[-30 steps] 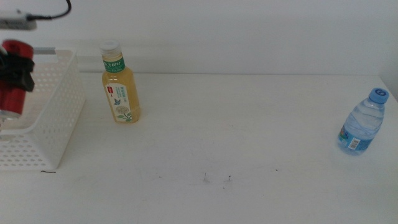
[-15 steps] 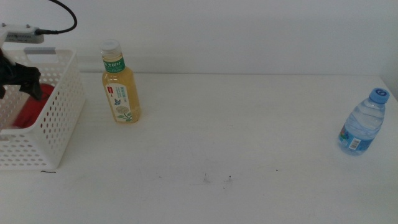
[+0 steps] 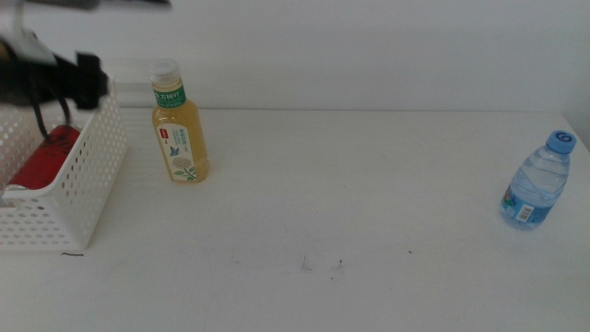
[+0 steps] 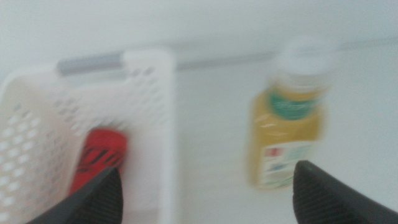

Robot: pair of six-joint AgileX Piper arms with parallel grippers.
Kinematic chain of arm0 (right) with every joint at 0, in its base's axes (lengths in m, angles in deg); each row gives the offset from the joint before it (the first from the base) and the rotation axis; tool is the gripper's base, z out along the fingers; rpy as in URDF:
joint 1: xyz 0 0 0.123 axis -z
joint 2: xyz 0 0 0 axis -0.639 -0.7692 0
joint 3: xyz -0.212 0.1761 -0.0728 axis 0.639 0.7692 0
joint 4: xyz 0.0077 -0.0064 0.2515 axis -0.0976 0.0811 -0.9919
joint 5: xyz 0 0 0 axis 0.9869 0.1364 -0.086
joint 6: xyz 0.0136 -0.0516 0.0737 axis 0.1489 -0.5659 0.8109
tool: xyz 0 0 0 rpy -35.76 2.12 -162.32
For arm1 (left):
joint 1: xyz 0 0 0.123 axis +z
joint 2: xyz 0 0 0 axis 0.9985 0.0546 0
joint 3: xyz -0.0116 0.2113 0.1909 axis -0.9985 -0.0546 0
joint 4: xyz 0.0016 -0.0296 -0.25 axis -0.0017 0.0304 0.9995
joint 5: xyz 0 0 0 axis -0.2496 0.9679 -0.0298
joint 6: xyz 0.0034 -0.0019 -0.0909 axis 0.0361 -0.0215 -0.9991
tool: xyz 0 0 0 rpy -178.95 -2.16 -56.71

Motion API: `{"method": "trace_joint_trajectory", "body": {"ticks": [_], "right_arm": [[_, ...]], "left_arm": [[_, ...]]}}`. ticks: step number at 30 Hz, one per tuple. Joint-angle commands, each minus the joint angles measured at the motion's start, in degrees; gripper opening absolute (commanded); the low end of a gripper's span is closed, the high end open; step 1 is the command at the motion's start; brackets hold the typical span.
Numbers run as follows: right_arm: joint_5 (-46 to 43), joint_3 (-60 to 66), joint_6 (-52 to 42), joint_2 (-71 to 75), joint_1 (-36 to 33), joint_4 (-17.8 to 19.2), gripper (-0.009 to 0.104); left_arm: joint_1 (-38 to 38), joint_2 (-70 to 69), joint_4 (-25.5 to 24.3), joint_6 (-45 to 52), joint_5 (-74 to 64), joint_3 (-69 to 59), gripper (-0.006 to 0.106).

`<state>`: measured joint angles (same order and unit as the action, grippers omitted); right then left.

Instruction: Use arms to grab the bottles and put them into the dustbin to the left of the table.

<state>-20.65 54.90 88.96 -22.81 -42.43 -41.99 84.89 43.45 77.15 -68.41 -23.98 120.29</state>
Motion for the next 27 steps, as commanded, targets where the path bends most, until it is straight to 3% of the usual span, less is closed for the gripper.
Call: {"method": "trace_joint_trajectory", "body": {"ticks": [1,5,8,10,27], "right_arm": [[-0.49,0.22,-0.30,0.22,0.44,0.50,0.091],[-0.49,0.22,-0.30,0.22,0.44,0.50,0.091],[-0.49,0.22,-0.30,0.22,0.44,0.50,0.091],[-0.49,0.22,-0.30,0.22,0.44,0.50,0.091],[-0.49,0.22,-0.30,0.22,0.44,0.50,0.091]], "left_arm": [[-4.39,-6.40,-6.19,-10.27,16.49,-12.92,0.093],[-7.36,-10.23,-7.69,-12.66,45.30,-33.59,0.093],[-7.88,-6.12,-0.94,-4.51,69.33,-45.33,0.090],[-8.56,-2.32,3.12,-2.21,78.01,-48.90,0.090],[-8.86,26.59,1.53,-4.27,85.93,-33.71,0.090]]}}
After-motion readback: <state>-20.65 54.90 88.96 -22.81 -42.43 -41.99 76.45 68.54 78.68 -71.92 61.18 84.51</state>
